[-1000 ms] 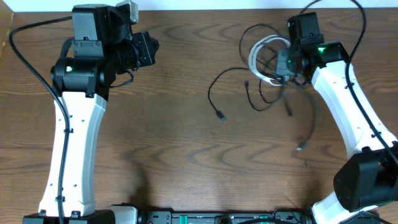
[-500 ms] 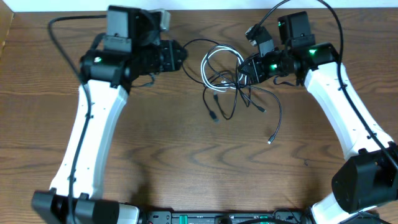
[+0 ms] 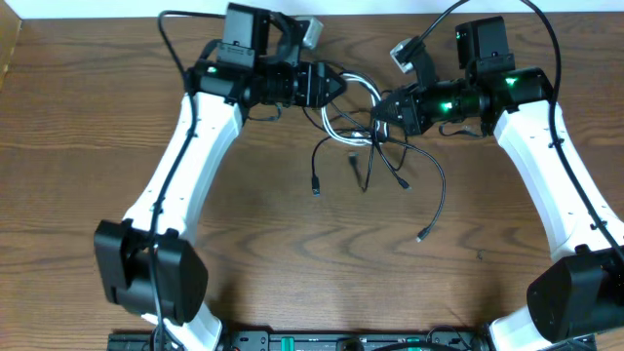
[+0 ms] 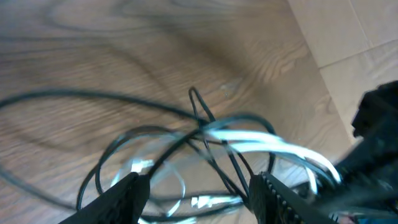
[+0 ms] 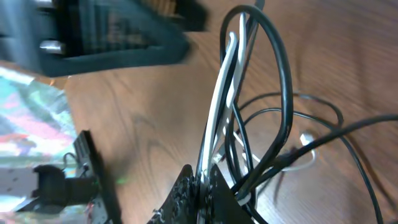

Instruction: Untangle cables

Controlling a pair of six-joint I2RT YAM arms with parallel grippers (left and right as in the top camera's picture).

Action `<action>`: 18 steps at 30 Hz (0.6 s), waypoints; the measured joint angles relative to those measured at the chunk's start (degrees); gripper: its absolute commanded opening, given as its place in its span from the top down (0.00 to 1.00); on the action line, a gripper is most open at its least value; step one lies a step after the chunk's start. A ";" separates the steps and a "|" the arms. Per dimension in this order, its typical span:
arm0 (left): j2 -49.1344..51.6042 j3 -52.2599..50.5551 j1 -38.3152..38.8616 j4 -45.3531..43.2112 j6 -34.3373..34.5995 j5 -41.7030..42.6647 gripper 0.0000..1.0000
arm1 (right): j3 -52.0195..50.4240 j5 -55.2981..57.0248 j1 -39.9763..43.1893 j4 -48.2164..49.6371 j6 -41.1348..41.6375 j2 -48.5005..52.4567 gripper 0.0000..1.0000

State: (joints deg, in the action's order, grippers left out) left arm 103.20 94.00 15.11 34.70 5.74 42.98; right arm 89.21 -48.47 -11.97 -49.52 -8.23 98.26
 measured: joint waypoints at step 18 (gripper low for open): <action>4.83 0.00 1.62 -1.70 -0.33 -6.27 0.79 | -0.02 -6.99 0.13 -0.57 -1.29 0.00 0.99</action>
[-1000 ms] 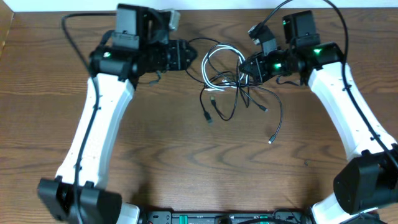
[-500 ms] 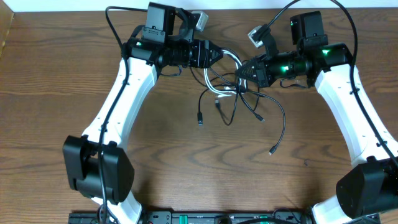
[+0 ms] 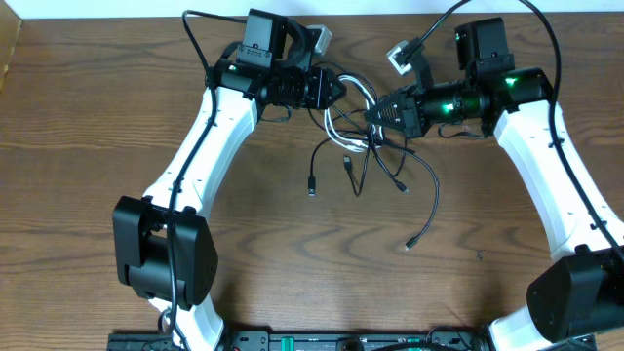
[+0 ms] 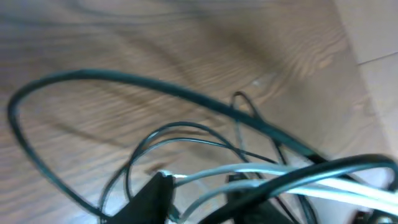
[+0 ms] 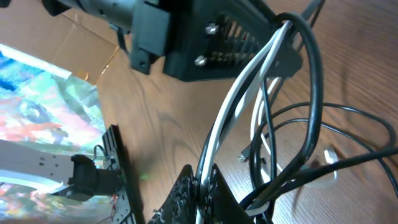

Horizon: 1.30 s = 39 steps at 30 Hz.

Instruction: Untangle cables

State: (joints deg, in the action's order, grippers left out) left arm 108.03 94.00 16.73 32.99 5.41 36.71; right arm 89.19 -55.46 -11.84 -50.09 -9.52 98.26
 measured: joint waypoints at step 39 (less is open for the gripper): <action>-18.43 0.00 -6.86 6.29 2.84 -2.93 0.92 | 0.00 20.13 2.49 6.19 12.44 -0.04 0.46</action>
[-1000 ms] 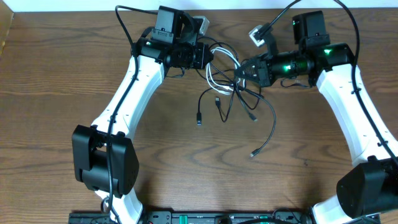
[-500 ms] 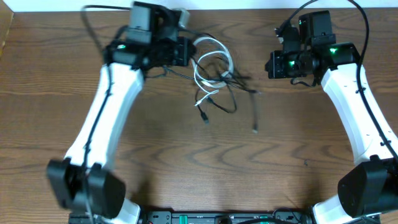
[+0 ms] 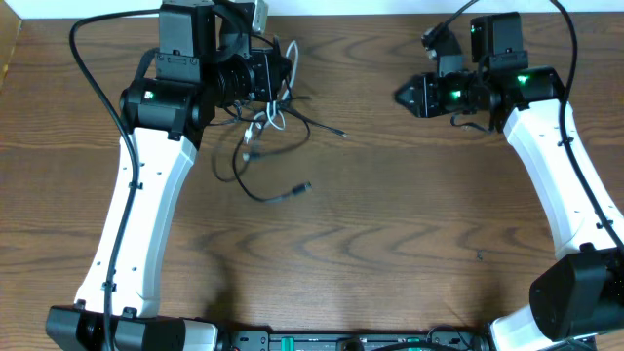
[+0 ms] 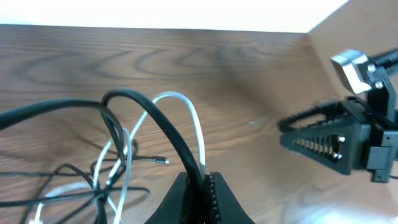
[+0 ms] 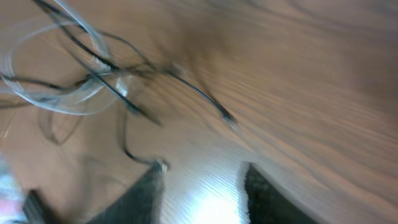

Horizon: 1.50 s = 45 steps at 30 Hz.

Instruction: Untangle cables

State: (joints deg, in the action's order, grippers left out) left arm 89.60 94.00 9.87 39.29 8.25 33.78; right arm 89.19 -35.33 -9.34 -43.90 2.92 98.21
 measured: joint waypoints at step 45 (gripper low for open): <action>0.02 -0.20 0.09 -25.57 22.56 37.33 0.92 | 0.00 5.60 -9.75 21.33 16.41 7.93 0.70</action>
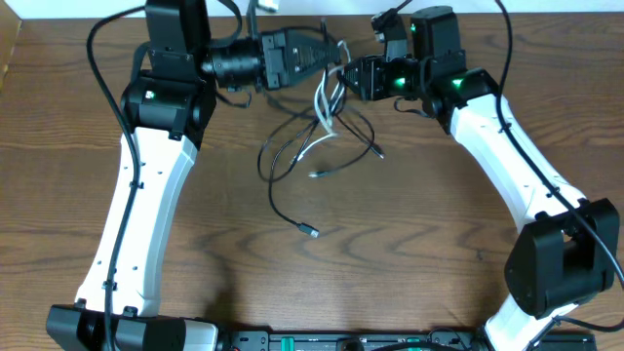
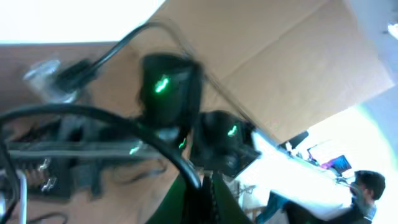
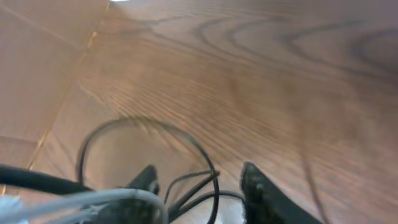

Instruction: Untangle cables

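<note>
A tangle of thin black cables and white cables hangs over the wooden table; one plug end lies lower down. My left gripper at the top centre is shut on a thick black cable; its tip shows pinched in the left wrist view. My right gripper faces it from the right, open. In the right wrist view, thin black strands run between the spread fingers of that gripper, with a white cable at the left finger.
The table's far edge runs just behind both grippers. Cardboard walls stand beyond the table. The right arm with green lights fills the left wrist view. Bare wood lies in front and to both sides of the tangle.
My left gripper, still shut on the bundle, has moved from the upper left to the top centre. My right gripper has moved left from far off and now stands open around strands.
At first both grippers met at the tangle in the middle, right shut on white and black cables, left open. Then the left pinched the cables too. Later the left held the bundle alone at the upper left, the right open and apart. Now they meet again.
</note>
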Controlling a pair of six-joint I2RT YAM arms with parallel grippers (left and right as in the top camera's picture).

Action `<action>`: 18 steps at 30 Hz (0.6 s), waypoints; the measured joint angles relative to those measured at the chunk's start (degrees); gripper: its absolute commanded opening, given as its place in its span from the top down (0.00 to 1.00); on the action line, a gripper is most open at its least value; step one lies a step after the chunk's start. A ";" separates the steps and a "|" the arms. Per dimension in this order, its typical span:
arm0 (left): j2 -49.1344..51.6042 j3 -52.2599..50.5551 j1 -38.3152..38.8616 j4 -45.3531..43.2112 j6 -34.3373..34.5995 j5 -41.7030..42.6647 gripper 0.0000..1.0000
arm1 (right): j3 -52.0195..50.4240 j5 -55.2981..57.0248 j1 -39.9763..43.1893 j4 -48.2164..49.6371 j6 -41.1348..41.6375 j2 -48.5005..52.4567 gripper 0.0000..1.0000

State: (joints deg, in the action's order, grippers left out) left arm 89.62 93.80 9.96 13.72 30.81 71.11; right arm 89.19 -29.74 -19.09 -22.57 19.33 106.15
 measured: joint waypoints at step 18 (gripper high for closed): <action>0.04 -0.13 -12.59 -24.74 23.91 5.60 0.93 | -0.04 17.90 10.62 -18.49 2.05 3.32 0.99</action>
State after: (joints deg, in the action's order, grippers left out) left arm 89.67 93.67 -2.63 -11.03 54.72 76.71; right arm 89.14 -11.84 -8.47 -41.06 21.39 109.47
